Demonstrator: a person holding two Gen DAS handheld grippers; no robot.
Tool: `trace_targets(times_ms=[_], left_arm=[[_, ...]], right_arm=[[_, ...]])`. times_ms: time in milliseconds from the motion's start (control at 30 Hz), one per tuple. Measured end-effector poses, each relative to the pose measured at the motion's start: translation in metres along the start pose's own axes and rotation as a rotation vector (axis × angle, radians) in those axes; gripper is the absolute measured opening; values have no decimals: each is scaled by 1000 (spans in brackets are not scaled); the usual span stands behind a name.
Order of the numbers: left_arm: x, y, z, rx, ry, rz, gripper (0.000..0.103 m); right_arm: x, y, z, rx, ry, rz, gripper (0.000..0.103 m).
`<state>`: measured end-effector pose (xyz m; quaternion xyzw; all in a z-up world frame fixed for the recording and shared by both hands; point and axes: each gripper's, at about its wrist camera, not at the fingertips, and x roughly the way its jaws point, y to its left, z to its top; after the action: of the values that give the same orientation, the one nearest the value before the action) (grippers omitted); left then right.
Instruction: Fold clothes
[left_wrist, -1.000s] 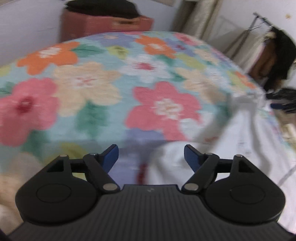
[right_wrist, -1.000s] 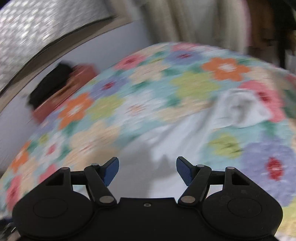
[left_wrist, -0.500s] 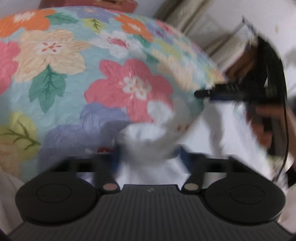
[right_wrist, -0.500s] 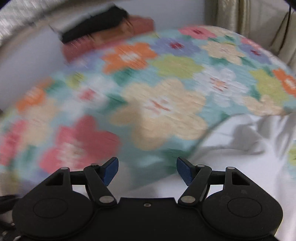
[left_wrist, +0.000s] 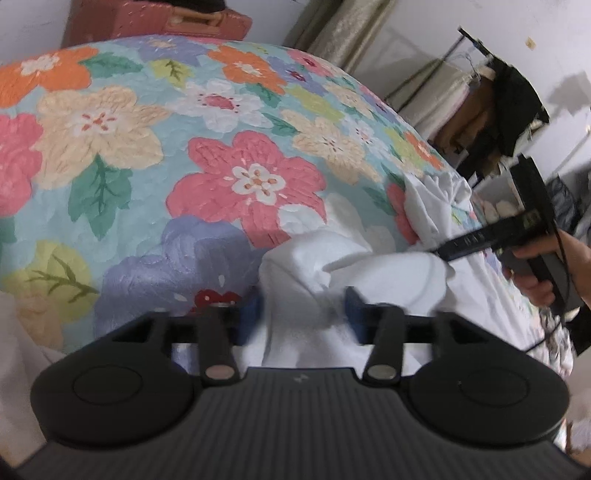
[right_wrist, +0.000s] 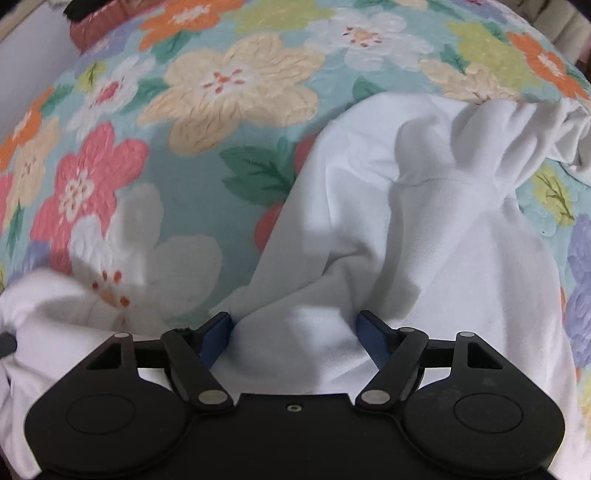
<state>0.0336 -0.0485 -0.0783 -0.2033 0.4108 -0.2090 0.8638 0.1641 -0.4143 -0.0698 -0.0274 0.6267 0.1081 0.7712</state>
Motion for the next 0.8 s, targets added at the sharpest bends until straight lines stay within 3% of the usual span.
trace_targets(times_ms=[133, 333, 367, 400, 433, 467, 500, 533, 567, 633, 800], left_arm=[[13, 14, 2, -82, 0, -26, 65], [39, 23, 10, -180, 18, -64, 76], [42, 22, 10, -167, 30, -58, 73], [43, 17, 10, -126, 39, -42, 63], [43, 12, 11, -82, 51, -23, 49], [42, 7, 11, -35, 67, -1, 13], [41, 2, 10, 0, 74, 16, 9], [39, 0, 9, 5, 60, 16, 9], [36, -2, 8, 11, 43, 16, 9], [26, -8, 9, 35, -9, 22, 9], [-13, -29, 23, 121, -187, 72, 8]], right_arm=[[-4, -1, 10, 45, 0, 8, 80], [-10, 11, 19, 60, -166, -33, 80], [-5, 14, 20, 51, -180, -57, 80], [5, 18, 20, 42, -188, -84, 79], [13, 20, 18, 28, -185, -110, 77], [18, 23, 14, 6, -196, -131, 76], [17, 25, 8, -22, -230, -137, 64], [13, 27, 5, -48, -259, -132, 33], [8, 28, 3, -67, -277, -132, 17], [-4, 24, 5, -64, -308, -133, 10], [-56, 29, 25, -71, -537, -83, 9]])
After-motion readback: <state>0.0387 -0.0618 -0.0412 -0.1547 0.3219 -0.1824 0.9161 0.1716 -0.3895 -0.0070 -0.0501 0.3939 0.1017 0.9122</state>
